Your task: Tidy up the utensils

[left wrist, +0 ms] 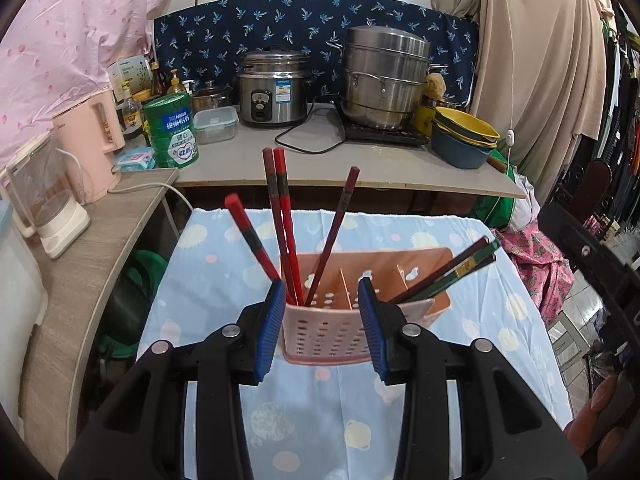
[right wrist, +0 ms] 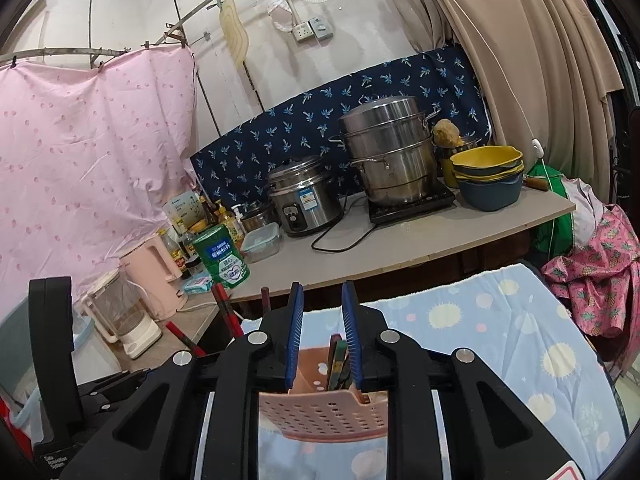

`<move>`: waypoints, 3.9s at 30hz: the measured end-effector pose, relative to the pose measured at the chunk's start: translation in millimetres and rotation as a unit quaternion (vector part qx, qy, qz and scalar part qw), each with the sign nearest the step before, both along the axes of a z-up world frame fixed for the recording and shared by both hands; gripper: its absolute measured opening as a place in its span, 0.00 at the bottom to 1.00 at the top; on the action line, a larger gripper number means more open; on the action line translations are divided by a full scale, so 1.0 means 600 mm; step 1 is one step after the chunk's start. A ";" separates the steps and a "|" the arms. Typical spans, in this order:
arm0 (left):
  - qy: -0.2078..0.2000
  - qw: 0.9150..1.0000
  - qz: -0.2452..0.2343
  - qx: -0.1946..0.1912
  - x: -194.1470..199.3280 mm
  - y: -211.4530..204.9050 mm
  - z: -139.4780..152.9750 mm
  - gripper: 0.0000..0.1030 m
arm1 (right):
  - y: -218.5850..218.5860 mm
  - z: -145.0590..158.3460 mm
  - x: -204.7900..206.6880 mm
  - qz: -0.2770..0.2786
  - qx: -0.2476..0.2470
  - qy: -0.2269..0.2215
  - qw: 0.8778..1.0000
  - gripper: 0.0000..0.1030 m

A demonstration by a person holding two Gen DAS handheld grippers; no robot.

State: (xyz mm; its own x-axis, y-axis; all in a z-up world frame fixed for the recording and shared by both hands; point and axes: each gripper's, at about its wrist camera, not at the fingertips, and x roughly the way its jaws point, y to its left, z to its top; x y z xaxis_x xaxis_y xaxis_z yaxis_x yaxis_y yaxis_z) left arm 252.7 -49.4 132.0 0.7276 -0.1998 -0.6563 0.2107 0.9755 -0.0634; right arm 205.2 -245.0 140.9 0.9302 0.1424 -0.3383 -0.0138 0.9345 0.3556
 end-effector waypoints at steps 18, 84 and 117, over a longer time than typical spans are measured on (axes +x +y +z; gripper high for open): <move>0.044 0.999 0.004 -0.001 -0.103 0.010 -0.069 0.49 | 0.031 -0.092 -0.126 0.018 -0.013 0.081 0.996 0.41; 0.021 0.996 0.064 0.052 -0.143 0.032 -0.095 0.93 | 0.045 -0.132 -0.152 -0.033 -0.101 0.143 0.984 0.93; 0.018 0.994 0.080 0.069 -0.133 0.040 -0.103 0.93 | 0.036 -0.140 -0.140 -0.037 -0.107 0.149 0.982 0.93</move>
